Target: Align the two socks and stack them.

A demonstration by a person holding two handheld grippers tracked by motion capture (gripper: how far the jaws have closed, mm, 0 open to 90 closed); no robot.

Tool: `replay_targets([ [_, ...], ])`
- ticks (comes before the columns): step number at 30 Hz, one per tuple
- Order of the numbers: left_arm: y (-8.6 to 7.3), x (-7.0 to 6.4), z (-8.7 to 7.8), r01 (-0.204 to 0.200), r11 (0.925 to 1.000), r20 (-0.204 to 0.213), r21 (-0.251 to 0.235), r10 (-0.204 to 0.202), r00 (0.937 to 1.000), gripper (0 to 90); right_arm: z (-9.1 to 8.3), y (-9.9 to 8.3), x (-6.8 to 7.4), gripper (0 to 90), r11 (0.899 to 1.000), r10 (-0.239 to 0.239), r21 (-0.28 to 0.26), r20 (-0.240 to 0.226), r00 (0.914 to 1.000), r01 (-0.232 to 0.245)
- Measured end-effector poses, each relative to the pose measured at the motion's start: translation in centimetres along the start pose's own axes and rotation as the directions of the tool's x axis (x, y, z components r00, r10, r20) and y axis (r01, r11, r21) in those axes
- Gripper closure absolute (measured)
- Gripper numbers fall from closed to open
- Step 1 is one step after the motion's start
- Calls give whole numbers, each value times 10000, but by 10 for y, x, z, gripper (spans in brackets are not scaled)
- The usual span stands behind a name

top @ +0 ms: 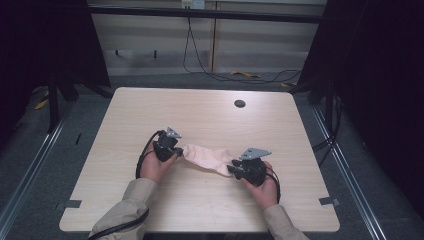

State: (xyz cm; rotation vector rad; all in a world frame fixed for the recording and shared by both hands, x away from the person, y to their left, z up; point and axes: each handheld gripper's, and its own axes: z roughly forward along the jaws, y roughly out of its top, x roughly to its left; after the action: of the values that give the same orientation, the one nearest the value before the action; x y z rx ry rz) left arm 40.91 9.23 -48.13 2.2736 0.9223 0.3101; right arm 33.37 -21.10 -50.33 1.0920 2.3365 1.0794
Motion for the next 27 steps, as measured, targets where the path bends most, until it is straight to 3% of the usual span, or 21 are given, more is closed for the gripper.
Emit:
replay_targets([
  [2,-1,1,-2,-26,10000,-115,-69,26,9999,873,0,0,0,680,10000,5,6,-12,10000,-5],
  [6,-1,-1,-3,-103,9999,52,65,103,9999,867,0,0,0,680,10000,-77,9,8,10000,77],
  [11,-1,-1,-3,-38,9997,-170,-260,34,9998,739,0,0,0,680,10000,-79,8,11,10000,79],
  [14,1,5,-4,247,9982,-237,-538,-260,9994,655,0,0,0,679,10000,-54,12,30,10000,54],
  [16,3,8,-1,627,9963,7,-590,-628,9980,647,0,0,0,679,10000,-31,20,32,10000,31],
  [19,6,8,7,646,9971,92,-397,-643,9979,630,0,0,0,679,10000,17,12,8,10000,-17],
  [20,6,8,10,845,9958,227,-361,-837,9962,629,0,0,0,679,10000,22,13,4,10000,-22],
  [23,5,8,18,1297,9912,579,-265,-1280,9901,661,0,0,0,679,10000,-10,10,24,10000,9],
  [24,4,9,19,1289,9916,737,-109,-1278,9891,729,0,0,0,679,10000,-30,15,20,10000,30],
  [25,3,8,19,1026,9947,462,23,-1026,9937,770,0,0,0,679,10000,-25,16,19,10000,25],
  [27,2,8,15,895,9960,380,79,-897,9952,845,0,0,0,679,10000,5,14,16,10000,-5],
])
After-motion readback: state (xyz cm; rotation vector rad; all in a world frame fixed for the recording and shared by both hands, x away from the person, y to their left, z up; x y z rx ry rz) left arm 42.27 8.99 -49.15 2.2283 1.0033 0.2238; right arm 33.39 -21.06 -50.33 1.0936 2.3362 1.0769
